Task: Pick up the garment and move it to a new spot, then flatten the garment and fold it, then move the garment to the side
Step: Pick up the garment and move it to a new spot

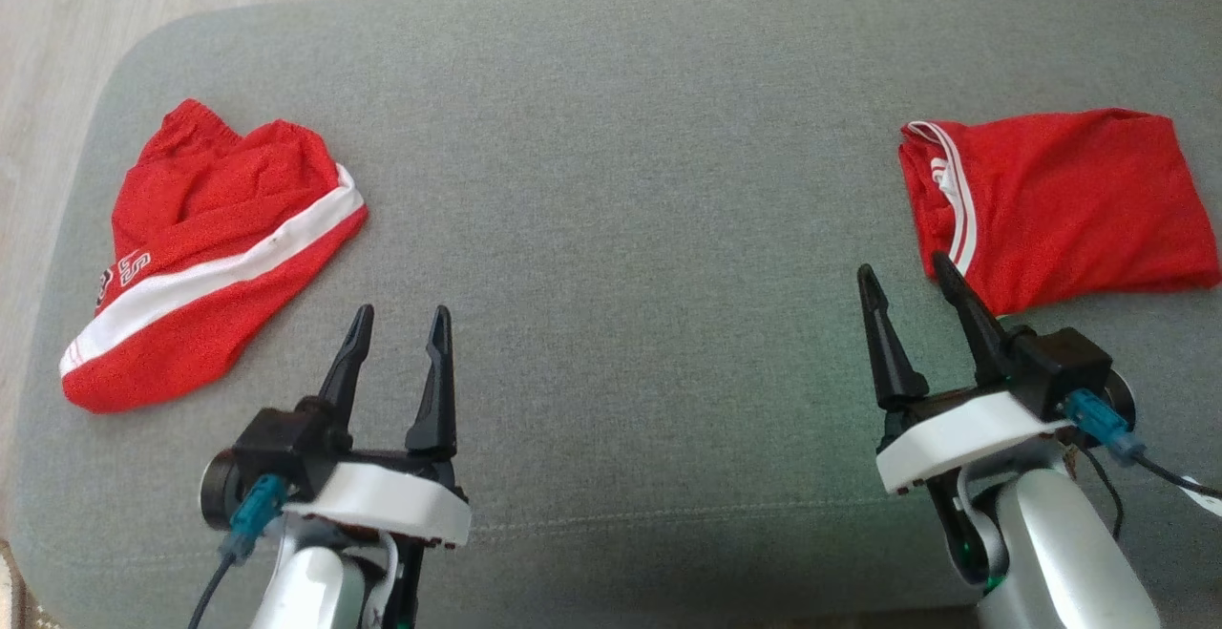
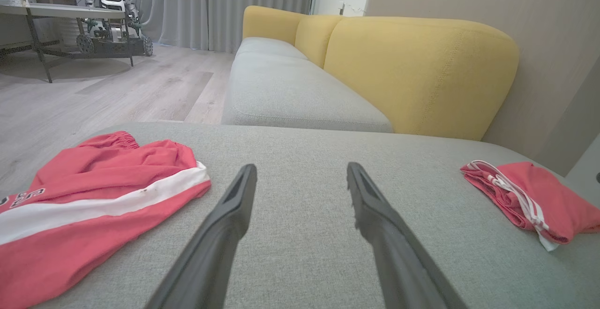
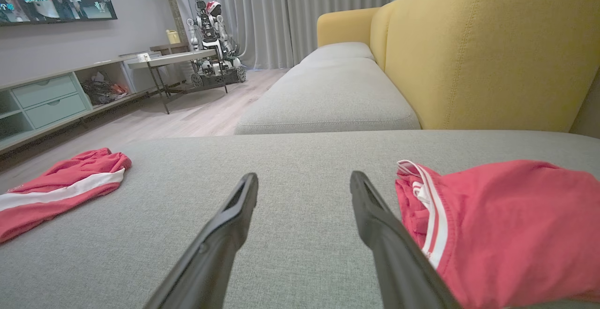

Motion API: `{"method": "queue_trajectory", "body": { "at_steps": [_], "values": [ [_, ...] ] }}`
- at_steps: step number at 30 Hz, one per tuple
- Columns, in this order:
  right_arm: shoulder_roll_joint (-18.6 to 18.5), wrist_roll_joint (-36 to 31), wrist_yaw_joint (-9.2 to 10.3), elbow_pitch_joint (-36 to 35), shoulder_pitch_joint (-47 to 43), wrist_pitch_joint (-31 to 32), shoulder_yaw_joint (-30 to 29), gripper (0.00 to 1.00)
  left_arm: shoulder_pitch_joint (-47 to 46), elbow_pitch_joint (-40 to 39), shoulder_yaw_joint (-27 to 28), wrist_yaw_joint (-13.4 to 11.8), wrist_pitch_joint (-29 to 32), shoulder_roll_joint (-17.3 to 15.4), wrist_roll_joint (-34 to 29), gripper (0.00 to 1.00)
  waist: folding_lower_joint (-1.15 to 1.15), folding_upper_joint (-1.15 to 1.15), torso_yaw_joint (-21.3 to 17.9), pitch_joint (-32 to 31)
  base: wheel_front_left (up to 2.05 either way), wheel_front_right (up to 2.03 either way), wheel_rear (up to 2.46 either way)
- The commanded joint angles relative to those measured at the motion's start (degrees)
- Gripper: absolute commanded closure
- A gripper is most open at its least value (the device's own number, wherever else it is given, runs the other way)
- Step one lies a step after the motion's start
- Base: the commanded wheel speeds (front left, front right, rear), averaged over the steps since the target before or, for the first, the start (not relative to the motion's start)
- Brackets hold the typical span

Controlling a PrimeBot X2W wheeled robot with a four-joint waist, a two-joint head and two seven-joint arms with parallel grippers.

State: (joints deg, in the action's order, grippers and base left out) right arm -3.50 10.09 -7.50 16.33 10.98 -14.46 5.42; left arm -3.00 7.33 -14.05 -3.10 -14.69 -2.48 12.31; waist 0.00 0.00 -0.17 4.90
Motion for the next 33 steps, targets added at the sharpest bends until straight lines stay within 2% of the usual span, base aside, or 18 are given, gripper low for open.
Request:
{"method": "queue_trajectory", "body": {
  "at_steps": [1, 11, 15, 20, 29, 33],
  "values": [
    [0.6, 0.4, 0.01, -2.1, 1.0, -0.5, 1.3, 0.0, -2.0, -2.0, 1.6, -0.3, -0.3, -0.4, -0.2, 0.0, 0.0, 0.0, 0.0, 0.1, 0.0, 0.0, 0.0],
    [0.6, 0.3, 0.01, -2.3, 1.1, -0.5, 1.3, 0.0, -2.4, -2.1, 1.5, -0.4, -0.3, -0.4, -0.2, 0.0, 0.0, 0.0, 0.4, 0.9, 0.0, 0.0, 0.0],
    [0.6, 0.0, 0.01, -2.5, 1.3, -0.5, 1.8, 0.0, -2.9, -2.2, 1.3, -0.7, -0.3, -0.4, 0.2, 0.0, 0.0, 0.0, 2.0, 1.3, 0.0, 0.0, 0.0],
    [0.6, -0.2, 0.01, -2.2, 0.8, -0.5, 2.8, 0.0, -3.0, -2.6, 1.3, -1.5, -0.3, -0.4, 0.7, 0.0, 0.0, 0.0, 6.5, 0.8, 0.0, 0.0, 0.0],
    [0.6, 0.0, 0.01, -0.1, -0.5, -0.5, 5.2, 0.0, -0.1, -3.0, 2.8, -2.6, -0.3, -0.4, 0.3, 0.0, 0.0, 0.0, 17.4, -2.0, 0.0, 0.0, 0.0],
    [0.6, 0.5, 0.01, 0.7, -0.9, -0.5, 5.8, 0.0, 1.5, -3.2, 3.7, -2.7, -0.3, -0.4, 0.1, 0.0, 0.0, 0.0, 20.4, -3.0, 0.0, 0.0, 0.0]
  ]
}}
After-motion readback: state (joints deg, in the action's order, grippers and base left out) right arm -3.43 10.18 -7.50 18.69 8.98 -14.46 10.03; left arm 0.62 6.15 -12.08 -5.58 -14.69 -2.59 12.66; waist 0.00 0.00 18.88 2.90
